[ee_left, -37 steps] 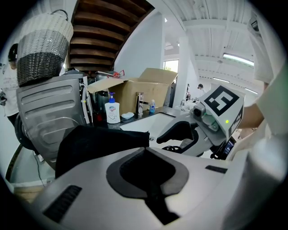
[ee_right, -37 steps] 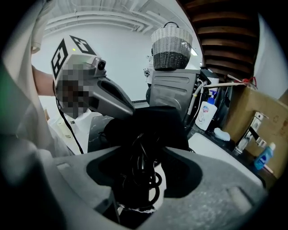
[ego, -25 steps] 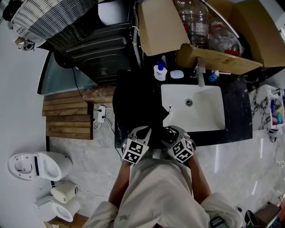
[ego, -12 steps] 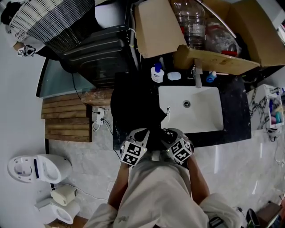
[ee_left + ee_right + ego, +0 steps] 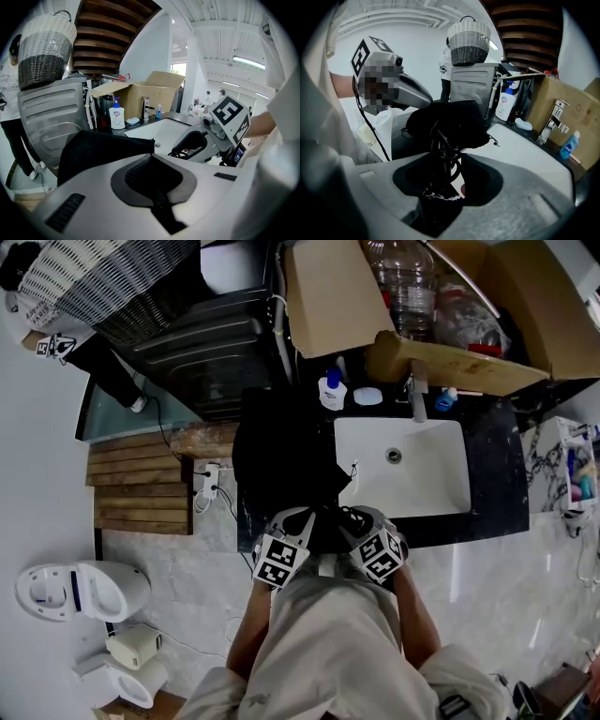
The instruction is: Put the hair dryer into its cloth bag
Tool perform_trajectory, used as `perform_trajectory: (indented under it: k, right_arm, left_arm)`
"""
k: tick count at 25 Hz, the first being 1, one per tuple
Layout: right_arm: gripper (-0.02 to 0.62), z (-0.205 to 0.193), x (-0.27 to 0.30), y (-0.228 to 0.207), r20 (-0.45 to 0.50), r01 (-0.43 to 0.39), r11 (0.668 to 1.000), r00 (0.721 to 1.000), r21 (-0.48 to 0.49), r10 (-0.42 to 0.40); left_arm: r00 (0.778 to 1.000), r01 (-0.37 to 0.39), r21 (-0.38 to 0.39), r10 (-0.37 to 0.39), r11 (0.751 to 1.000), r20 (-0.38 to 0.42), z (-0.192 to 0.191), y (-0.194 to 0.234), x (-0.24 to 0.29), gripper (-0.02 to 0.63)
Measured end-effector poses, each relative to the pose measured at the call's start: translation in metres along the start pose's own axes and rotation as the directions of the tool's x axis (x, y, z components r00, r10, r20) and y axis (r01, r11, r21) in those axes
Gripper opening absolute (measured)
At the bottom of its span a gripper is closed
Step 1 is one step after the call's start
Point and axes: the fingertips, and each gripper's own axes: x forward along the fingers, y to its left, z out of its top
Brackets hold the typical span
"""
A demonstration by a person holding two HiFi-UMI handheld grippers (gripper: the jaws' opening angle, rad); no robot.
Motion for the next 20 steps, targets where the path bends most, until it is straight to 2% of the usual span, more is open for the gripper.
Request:
perform_trajectory:
  k: [12,20]
  right_arm:
    - [0.178,0.023,0.007,-0.003,0.037,0.004,1.0,0.999,-0.005,-0.004]
    - [0.178,0.037,0.019,-0.003,0.051,-0.01,1.0,0.999,-0.025,0.011]
  left_arm:
    - [1.0,0.008,-0.005,-0.008,1.0,0.008,0.004,-0.003,-0.001,0.006]
    - [0.999,0.022,-0.037,-0.02,0.999,0.041,0.011,-0.003,-0.003,0.006]
